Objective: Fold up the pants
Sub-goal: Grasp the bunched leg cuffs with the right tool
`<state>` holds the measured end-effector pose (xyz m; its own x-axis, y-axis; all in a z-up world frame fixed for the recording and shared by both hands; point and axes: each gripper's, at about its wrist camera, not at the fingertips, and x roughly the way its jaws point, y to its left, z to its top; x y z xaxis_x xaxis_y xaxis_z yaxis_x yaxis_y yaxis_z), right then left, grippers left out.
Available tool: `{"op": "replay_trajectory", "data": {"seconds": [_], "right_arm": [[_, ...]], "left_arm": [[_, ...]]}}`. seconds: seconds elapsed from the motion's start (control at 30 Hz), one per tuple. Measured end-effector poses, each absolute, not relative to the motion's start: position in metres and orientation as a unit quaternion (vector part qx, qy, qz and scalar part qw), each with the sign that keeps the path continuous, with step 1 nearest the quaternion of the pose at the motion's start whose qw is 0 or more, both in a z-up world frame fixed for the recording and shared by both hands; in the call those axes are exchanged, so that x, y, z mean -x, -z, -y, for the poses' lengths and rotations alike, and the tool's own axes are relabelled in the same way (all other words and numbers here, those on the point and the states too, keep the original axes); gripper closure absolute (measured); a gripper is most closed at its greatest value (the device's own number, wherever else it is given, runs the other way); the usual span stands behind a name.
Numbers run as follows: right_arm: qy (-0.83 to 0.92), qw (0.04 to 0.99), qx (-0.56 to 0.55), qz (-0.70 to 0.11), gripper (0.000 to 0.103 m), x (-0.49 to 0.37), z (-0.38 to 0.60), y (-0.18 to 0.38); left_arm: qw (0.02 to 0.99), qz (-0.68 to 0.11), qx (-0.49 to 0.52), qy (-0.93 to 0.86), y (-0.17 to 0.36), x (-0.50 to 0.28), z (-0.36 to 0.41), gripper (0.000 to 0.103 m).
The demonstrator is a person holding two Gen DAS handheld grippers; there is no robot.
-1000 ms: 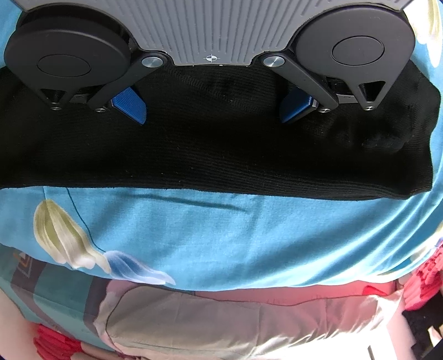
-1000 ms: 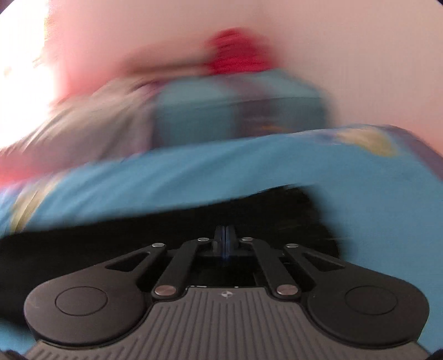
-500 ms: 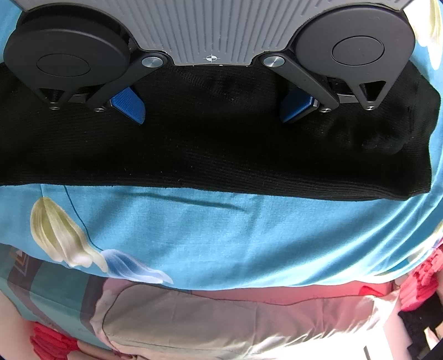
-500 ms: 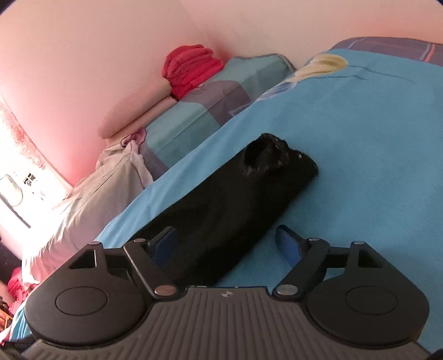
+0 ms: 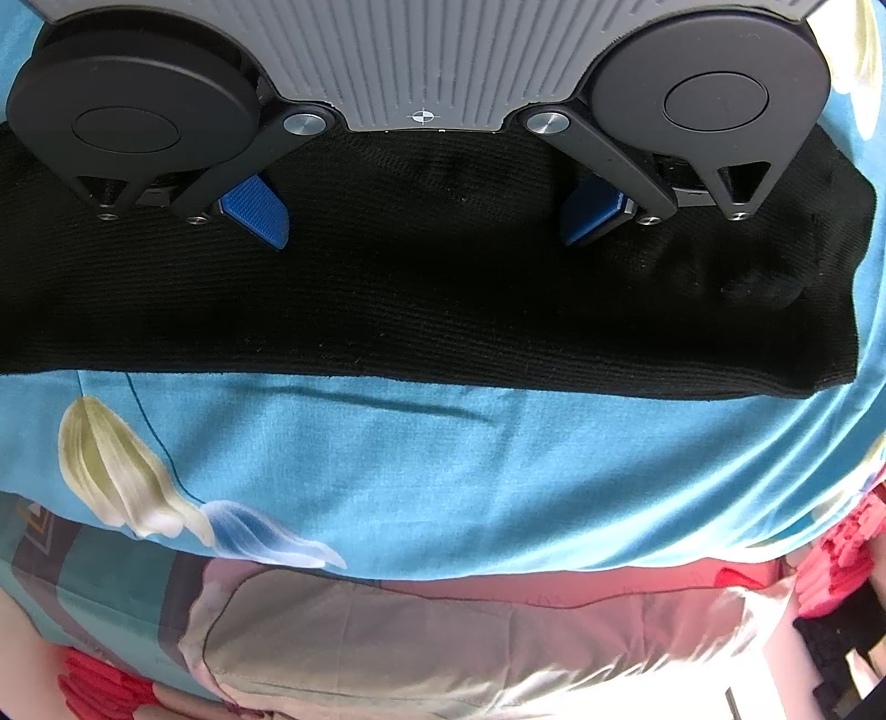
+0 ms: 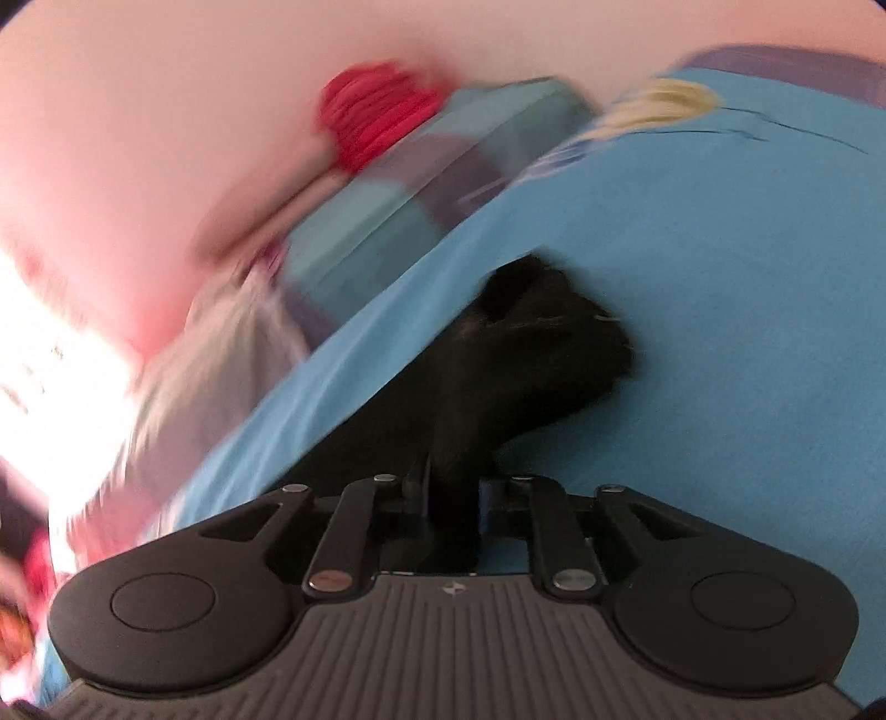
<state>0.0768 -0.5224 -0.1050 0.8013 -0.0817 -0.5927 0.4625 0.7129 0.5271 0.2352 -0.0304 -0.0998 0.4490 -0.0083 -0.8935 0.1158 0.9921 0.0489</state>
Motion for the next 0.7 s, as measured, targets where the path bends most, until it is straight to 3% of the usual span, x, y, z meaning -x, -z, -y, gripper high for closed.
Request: {"op": "replay_trajectory", "data": {"seconds": [0.07,0.13,0.27,0.33,0.4,0.5,0.53,0.57,0.6,0.7], "right_arm": [[0.153,0.886,-0.349,-0.263,0.067,-0.076,0.526,0.103],[0.183,0.865,-0.399,-0.244,0.076,-0.070,0.547,0.109],[0.189,0.845,-0.447,-0.223,0.072,-0.066,0.557,0.117],[0.181,0.859,-0.423,-0.225,0.051,-0.069,0.546,0.115],[0.160,0.866,-0.417,-0.225,0.040,-0.070,0.534,0.114],[0.143,0.874,-0.400,-0.237,0.038,-0.082,0.527,0.115],[0.142,0.877,-0.392,-0.240,0.045,-0.085,0.527,0.115],[0.145,0.879,-0.381,-0.247,0.062,-0.087,0.527,0.114],[0.164,0.879,-0.361,-0.265,0.086,-0.090,0.528,0.112],[0.184,0.871,-0.383,-0.248,0.086,-0.085,0.542,0.105]], "left_arm": [[0.850,-0.524,-0.051,0.036,0.100,-0.235,0.031,0.000],[0.849,-0.525,-0.051,0.038,0.099,-0.236,0.030,0.000],[0.850,-0.522,-0.051,0.039,0.100,-0.236,0.030,0.000],[0.851,-0.521,-0.050,0.038,0.100,-0.236,0.030,0.000],[0.851,-0.521,-0.050,0.038,0.100,-0.236,0.030,0.000],[0.850,-0.523,-0.050,0.039,0.100,-0.236,0.030,0.000],[0.850,-0.523,-0.050,0.039,0.100,-0.236,0.030,0.000],[0.850,-0.523,-0.050,0.039,0.100,-0.236,0.030,0.000],[0.850,-0.523,-0.050,0.038,0.100,-0.235,0.030,0.000],[0.850,-0.523,-0.050,0.039,0.100,-0.235,0.030,0.000]]}}
